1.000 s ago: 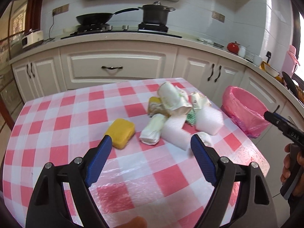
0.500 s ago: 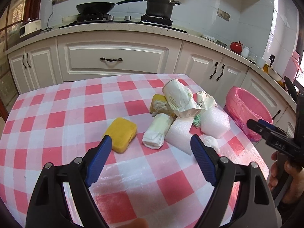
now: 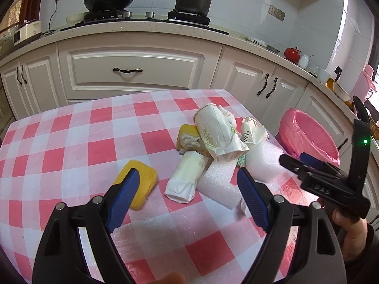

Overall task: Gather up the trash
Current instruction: 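Move both open grippers back toward the remaining trash on the table, then grasp the white paper cup with the left gripper while the right grasps a white foam block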

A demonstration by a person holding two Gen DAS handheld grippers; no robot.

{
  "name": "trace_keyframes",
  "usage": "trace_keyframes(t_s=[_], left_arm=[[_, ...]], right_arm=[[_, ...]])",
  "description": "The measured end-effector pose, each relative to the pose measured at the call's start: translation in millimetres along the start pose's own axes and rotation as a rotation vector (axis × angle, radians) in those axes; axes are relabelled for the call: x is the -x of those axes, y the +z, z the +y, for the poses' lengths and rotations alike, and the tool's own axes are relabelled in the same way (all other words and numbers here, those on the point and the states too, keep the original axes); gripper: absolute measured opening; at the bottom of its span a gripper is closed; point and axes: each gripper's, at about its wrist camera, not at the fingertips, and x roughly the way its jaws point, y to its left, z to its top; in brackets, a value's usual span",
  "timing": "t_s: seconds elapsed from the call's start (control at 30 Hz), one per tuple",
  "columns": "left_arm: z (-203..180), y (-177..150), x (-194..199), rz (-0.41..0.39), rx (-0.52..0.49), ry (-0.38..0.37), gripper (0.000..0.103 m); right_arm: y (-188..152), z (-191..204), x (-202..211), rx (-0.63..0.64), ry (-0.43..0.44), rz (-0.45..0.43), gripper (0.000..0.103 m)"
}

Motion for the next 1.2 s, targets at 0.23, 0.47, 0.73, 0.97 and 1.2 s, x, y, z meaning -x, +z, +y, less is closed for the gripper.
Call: trace_keyframes(t_s=[0.23,0.47,0.73,0.97,1.2], left_arm=[[-2,9,-11,0.015,-0.005,-0.013,0.081],[-9,20,-22,0.022,-0.008,-0.041,0.081],[-22,36,-39,0.031,0.009,-0.078,0.079],[-35,47,-61,0.067,0.02,-0.084,0.073],[-43,52,-86,0.129,0.043,-0.059,0.067]], right_arm=[[3,5,-23,-0.009,0.0,0.045,0.083],[3,4,-35,-0.016,-0.002,0.068,0.076],[0,1,-40,-0.009,0.017,0.088,0.069],[-2,-7,-35,-0.01,0.031,0.086,0.067],[-4,-19,-25,-0.025,0.037,0.078,0.067]])
